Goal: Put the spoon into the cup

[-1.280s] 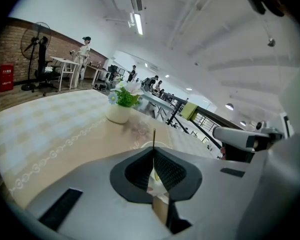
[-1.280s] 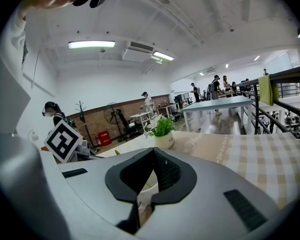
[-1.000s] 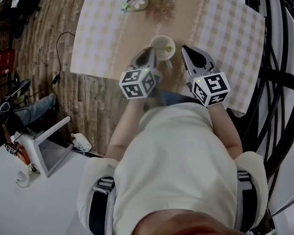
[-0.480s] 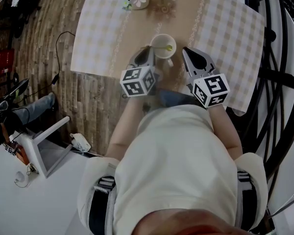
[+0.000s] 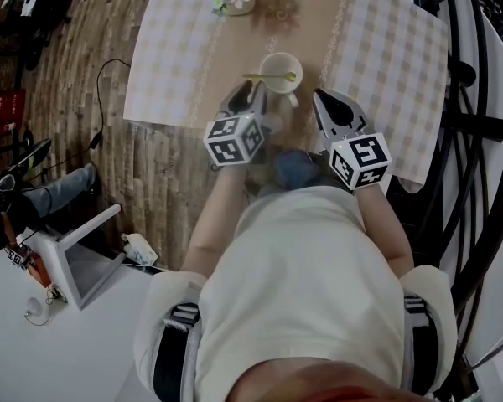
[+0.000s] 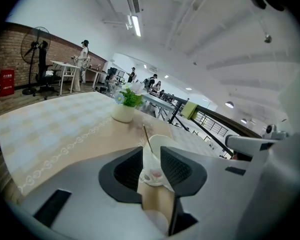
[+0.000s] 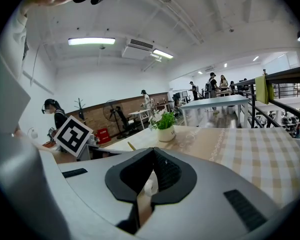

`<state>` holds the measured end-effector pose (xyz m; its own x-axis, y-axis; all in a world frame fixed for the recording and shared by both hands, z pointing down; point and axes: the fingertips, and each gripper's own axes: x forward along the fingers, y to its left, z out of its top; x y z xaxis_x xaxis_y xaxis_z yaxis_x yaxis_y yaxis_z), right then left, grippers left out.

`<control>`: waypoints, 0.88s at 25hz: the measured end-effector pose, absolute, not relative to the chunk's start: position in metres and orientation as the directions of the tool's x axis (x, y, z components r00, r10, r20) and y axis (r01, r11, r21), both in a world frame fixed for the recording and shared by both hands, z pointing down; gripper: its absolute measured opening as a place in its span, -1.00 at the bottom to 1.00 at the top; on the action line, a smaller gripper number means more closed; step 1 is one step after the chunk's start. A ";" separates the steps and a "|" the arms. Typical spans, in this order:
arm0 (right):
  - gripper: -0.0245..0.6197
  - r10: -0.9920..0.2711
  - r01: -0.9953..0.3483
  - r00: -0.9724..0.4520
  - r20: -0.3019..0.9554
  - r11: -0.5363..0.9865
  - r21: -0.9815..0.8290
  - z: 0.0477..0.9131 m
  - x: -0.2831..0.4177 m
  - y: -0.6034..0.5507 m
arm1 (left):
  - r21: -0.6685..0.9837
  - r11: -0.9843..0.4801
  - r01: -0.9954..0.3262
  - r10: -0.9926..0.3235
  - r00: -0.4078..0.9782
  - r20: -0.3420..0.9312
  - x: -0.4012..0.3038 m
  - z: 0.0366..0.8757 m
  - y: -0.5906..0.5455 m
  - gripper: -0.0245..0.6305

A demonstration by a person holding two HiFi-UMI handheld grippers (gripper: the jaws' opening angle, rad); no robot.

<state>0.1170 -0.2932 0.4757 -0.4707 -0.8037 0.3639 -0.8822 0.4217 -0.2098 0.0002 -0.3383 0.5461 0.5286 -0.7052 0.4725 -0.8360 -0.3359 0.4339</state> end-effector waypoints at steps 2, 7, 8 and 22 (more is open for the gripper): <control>-0.92 -0.809 -0.885 -0.464 0.360 0.417 -0.206 0.474 0.115 -0.281 | 0.433 -0.344 -0.833 -0.709 0.533 0.461 -0.002 0.541 -0.328 -0.65; -0.92 -0.807 -0.883 -0.469 0.358 0.423 -0.205 0.473 0.109 -0.282 | 0.428 -0.342 -0.836 -0.724 0.525 0.447 -0.010 0.531 -0.328 -0.65; -0.92 -0.806 -0.882 -0.472 0.357 0.426 -0.203 0.470 0.109 -0.284 | 0.427 -0.339 -0.838 -0.730 0.521 0.443 -0.010 0.527 -0.330 -0.66; -0.92 -0.803 -0.866 -0.500 0.324 0.463 -0.189 0.441 0.102 -0.269 | 0.407 -0.318 -0.856 -0.776 0.482 0.408 -0.021 0.485 -0.304 -0.84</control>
